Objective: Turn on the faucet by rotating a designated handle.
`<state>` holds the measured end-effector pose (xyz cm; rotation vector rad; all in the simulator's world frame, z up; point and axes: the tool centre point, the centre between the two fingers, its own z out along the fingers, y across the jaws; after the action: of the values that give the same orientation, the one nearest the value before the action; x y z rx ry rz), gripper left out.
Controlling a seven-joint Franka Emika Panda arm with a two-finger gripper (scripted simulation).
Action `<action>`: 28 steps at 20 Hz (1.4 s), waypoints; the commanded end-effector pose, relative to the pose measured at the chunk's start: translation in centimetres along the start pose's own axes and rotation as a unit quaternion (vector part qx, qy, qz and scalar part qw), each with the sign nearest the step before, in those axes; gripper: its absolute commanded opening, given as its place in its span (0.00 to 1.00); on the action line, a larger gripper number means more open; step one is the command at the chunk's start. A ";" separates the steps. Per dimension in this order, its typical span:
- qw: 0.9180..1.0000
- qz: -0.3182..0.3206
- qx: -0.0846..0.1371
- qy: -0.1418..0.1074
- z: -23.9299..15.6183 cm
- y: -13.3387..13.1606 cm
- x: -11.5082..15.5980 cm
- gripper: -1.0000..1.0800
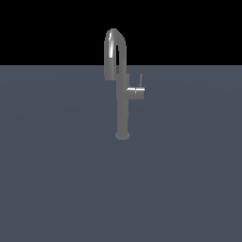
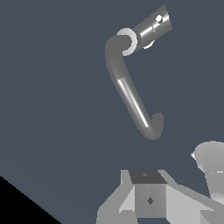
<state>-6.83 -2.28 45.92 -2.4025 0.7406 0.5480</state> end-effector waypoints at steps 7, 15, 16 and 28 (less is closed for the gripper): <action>0.990 0.088 0.081 -0.074 0.5 -0.3 5.9 0.00; 0.961 0.173 0.159 -0.146 1.9 0.3 11.5 0.00; 0.956 0.184 0.169 -0.155 2.2 0.4 12.2 0.00; 0.868 0.312 0.284 -0.261 6.6 2.5 19.7 0.00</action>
<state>4.97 -7.35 30.61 -1.4053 1.1996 0.9968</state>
